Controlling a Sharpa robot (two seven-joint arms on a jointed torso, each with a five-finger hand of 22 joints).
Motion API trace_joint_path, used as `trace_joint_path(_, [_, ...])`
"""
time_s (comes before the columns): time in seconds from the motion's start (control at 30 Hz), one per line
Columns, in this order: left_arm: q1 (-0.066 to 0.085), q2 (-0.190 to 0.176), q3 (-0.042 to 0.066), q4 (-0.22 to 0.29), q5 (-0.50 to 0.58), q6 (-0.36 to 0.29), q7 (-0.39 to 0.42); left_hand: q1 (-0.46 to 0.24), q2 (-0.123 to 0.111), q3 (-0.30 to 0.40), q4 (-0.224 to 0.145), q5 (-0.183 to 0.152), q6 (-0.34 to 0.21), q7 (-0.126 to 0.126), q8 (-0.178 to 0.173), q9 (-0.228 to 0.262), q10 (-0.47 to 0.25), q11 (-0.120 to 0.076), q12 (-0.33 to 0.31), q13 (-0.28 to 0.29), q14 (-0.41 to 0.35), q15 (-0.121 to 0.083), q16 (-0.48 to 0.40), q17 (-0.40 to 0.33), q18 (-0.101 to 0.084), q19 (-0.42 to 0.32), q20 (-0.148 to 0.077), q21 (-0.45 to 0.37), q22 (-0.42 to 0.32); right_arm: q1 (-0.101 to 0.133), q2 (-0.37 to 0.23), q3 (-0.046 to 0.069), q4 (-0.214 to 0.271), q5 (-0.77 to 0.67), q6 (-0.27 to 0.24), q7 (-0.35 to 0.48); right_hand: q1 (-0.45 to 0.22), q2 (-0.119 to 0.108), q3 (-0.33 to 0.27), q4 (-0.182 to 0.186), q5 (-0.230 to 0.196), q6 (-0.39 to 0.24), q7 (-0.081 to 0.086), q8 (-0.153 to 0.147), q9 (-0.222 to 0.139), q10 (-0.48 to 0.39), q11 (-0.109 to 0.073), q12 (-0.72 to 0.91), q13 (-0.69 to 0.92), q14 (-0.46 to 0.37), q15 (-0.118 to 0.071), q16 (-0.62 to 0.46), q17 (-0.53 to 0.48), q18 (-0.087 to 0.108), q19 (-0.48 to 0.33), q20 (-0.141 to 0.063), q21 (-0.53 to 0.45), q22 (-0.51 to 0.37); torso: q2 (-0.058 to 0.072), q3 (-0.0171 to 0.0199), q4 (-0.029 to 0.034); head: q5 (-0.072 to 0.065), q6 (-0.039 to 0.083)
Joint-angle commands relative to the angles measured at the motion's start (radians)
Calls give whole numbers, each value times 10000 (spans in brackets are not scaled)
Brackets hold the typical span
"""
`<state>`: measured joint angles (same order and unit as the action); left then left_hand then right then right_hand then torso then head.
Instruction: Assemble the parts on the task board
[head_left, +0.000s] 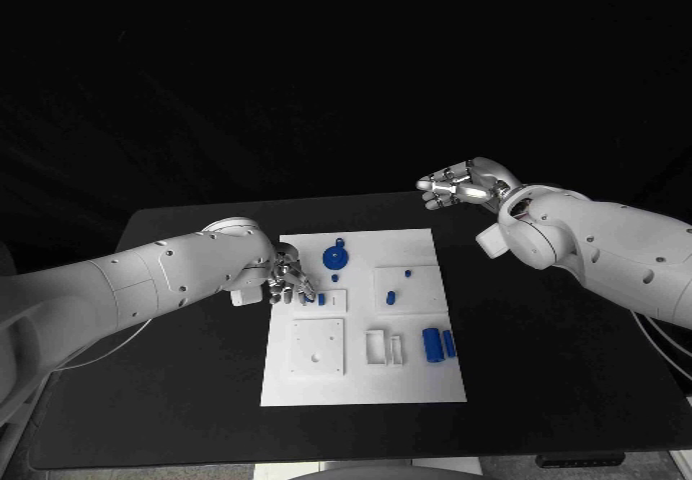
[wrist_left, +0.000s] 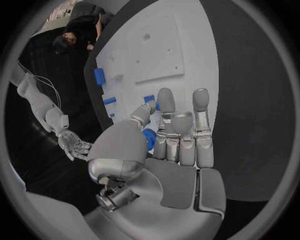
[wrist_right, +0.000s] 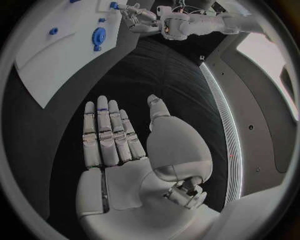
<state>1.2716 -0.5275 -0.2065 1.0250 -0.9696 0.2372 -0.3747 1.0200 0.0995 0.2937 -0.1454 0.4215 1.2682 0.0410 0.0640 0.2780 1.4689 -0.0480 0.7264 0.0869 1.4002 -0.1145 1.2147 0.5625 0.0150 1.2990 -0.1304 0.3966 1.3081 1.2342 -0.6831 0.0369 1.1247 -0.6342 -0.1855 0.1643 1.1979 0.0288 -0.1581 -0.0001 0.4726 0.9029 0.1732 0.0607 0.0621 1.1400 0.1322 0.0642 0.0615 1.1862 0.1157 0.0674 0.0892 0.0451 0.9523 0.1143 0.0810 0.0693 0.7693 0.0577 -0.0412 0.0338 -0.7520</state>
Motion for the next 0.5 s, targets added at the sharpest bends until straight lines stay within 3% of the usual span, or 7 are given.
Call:
trace_joint_path(0.03, [0, -40, 3, 43, 16, 97, 80, 69, 14, 1290, -1273, 93, 388, -358, 32, 106, 469, -302, 37, -43, 56, -28, 44, 57, 76, -67, -26, 65, 202, -5, -1, 5, 12, -18, 168, 50, -50, 8, 0, -60, 32, -78, -15, -11, -12, -45, 1, -31, -9, -63, 13, -52, -13, -77, -55, 22, -10, -17, -3, -3, 5, 1, -4])
trace_joint_path(0.5, [1, -232, 4, 97, -372, 426, -30, 68, -76, 1373, -1320, 392, 439, -389, 31, 402, 468, -357, 129, -110, 116, -53, 144, 281, 65, -93, -51, 200, 200, -5, -14, 5, 17, -21, 165, 52, -53, 3, 2, -67, 74, -84, -17, -12, -12, -47, 1, -31, -9, -63, 14, -51, -14, -76, -54, 20, -9, -16, 2, -13, 12, -2, -30])
